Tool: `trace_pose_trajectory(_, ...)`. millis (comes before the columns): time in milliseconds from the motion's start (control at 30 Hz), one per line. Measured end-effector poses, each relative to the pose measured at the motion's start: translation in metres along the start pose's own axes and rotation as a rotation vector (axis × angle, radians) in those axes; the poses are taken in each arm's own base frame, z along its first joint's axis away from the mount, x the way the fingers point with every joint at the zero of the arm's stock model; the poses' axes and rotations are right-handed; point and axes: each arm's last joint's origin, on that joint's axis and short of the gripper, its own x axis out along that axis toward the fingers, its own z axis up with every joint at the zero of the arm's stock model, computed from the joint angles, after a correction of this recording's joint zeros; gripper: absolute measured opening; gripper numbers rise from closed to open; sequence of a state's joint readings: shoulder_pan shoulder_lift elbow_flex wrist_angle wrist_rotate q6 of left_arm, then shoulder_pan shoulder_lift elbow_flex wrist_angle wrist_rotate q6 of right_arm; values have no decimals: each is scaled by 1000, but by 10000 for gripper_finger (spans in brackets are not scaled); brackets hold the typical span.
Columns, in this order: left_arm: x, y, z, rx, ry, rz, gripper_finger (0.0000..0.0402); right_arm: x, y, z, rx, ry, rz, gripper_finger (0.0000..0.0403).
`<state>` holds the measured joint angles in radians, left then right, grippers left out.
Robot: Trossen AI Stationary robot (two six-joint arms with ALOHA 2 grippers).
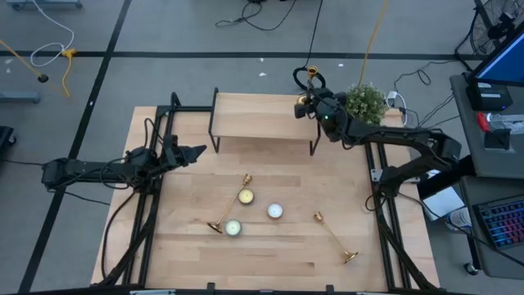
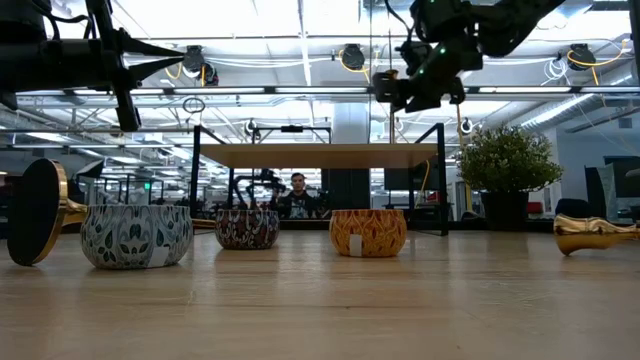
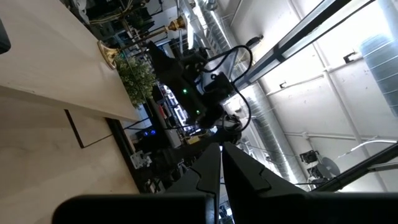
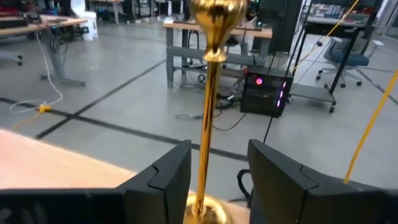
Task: Pick & Place candle stick holders
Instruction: Put the orange scented candle on the shelf
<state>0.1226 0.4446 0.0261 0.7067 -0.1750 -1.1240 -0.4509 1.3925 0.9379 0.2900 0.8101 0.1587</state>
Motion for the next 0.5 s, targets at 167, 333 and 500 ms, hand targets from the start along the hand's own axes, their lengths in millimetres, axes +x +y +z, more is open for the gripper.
trace_pose_trajectory(167, 0, 0, 0, -3, 16, -8, 21, -25, 4, 4, -2, 38, 86, 158)
trace_pose_trajectory(333, 0, 0, -1, -5, 28, -14, 21, -60, 11, 15, 85, 69, 328, 158)
trace_pose_trajectory(500, 0, -1, -1, -23, 51, -25, 21, -97, 11, 27, 205, 158, 674, 158)
